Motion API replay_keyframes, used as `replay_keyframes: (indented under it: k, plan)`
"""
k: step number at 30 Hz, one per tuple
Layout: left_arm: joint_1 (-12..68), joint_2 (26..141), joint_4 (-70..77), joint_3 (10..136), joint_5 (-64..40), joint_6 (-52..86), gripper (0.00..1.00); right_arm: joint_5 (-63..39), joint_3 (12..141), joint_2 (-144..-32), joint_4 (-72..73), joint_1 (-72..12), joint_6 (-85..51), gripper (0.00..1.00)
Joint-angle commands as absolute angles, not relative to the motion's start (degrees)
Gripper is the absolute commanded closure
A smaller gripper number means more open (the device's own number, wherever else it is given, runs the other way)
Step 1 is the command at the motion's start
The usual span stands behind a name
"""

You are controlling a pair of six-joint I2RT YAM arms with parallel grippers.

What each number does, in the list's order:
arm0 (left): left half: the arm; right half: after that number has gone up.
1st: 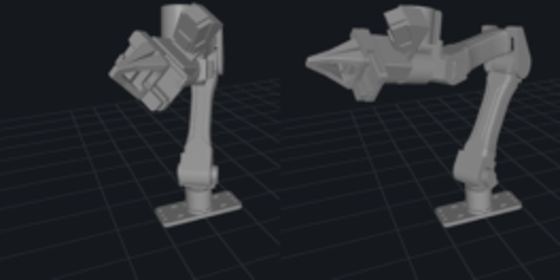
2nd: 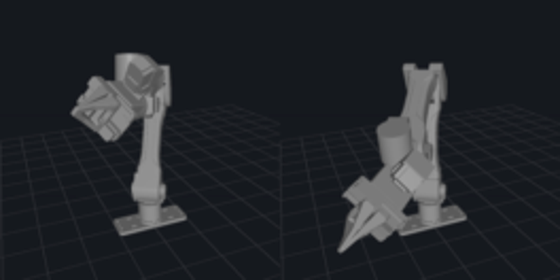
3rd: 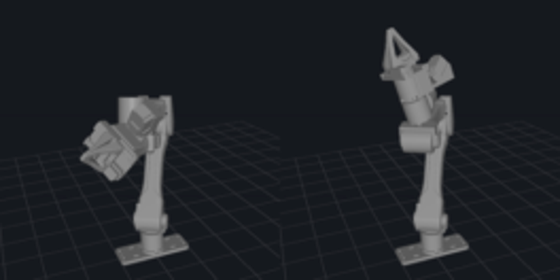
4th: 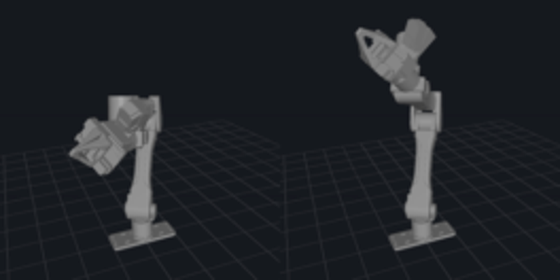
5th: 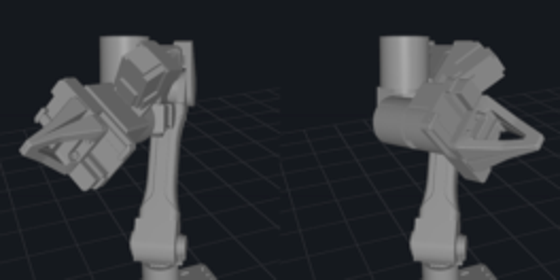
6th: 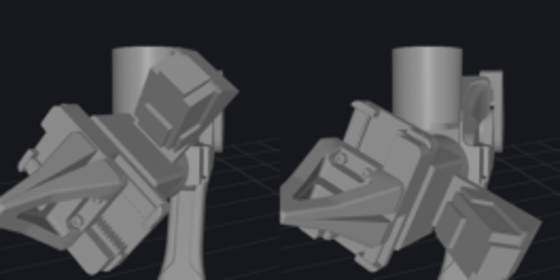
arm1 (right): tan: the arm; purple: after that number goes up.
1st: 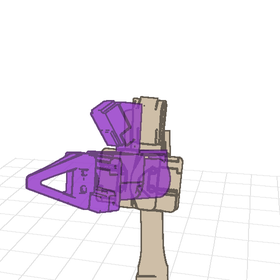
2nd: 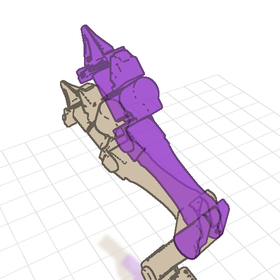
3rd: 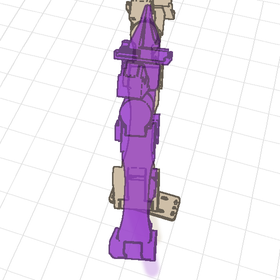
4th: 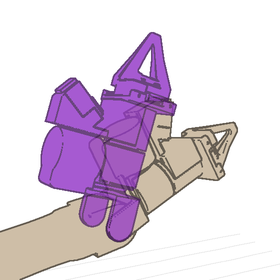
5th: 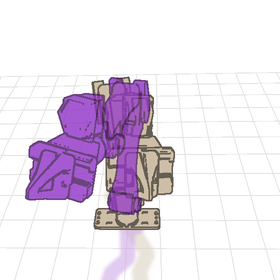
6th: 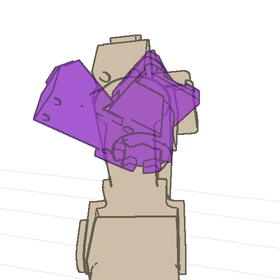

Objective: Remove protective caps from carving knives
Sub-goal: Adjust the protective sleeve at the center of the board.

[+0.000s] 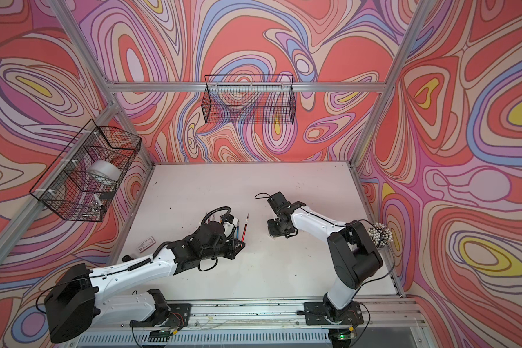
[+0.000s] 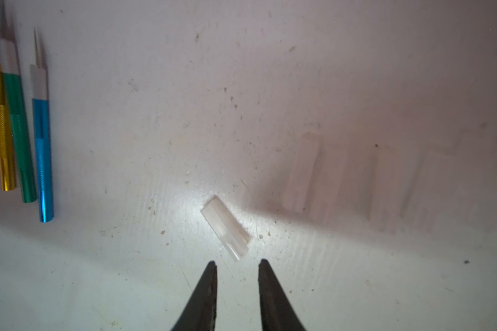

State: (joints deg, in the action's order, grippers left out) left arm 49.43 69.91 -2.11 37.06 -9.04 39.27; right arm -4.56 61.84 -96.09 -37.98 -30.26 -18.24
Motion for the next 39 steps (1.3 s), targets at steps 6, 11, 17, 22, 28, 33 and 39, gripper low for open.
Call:
replay_keyframes:
  k: [6, 11, 17, 22, 28, 33, 39]
  plan:
    - [48.9, 68.2, -4.0, 35.6, -8.2, 40.3, 1.0, -4.3, 62.4, -100.3, -35.7, -32.2, -18.0, 0.71]
    - [48.9, 68.5, -3.7, 35.5, -8.3, 40.2, 1.0, -2.2, 62.9, -101.2, -35.9, -32.8, -18.4, 0.71]
    - [48.9, 69.3, -2.9, 35.4, -9.2, 40.5, 1.0, -0.1, 62.9, -103.2, -35.9, -32.9, -19.8, 0.74]
    - [48.9, 69.6, -2.1, 35.1, -9.5, 40.7, 1.0, 0.4, 63.5, -104.0, -35.5, -32.9, -21.3, 0.78]
    - [48.9, 69.5, -2.2, 35.0, -9.5, 40.6, 1.0, 3.5, 65.2, -105.7, -36.1, -32.9, -25.2, 0.83]
    - [48.9, 69.5, -1.9, 34.8, -9.6, 40.7, 1.0, 3.1, 66.2, -107.5, -35.3, -32.9, -30.1, 0.84]
    - [48.9, 69.5, -1.9, 34.8, -9.9, 40.7, 1.0, 4.8, 67.9, -109.5, -35.5, -32.9, -32.8, 0.84]
